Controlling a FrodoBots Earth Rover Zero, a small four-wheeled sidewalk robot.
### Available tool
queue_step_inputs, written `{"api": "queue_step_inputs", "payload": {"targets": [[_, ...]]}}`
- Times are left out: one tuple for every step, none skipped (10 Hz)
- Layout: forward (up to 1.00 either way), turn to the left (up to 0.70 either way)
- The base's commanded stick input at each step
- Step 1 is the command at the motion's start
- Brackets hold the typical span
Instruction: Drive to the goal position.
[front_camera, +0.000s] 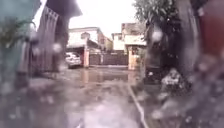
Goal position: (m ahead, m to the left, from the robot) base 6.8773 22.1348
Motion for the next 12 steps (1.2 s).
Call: {"api": "queue_step_inputs", "payload": {"targets": [[0.70, 0.00], [0.70, 0.00], [0.70, 0.00], [0.70, 0.00], [0.70, 0.00], [0.70, 0.00], [0.70, 0.00], [0.70, 0.00], [0.70, 0.00], [0.70, 0.00], [0.70, 0.00], [0.70, 0.00]]}}
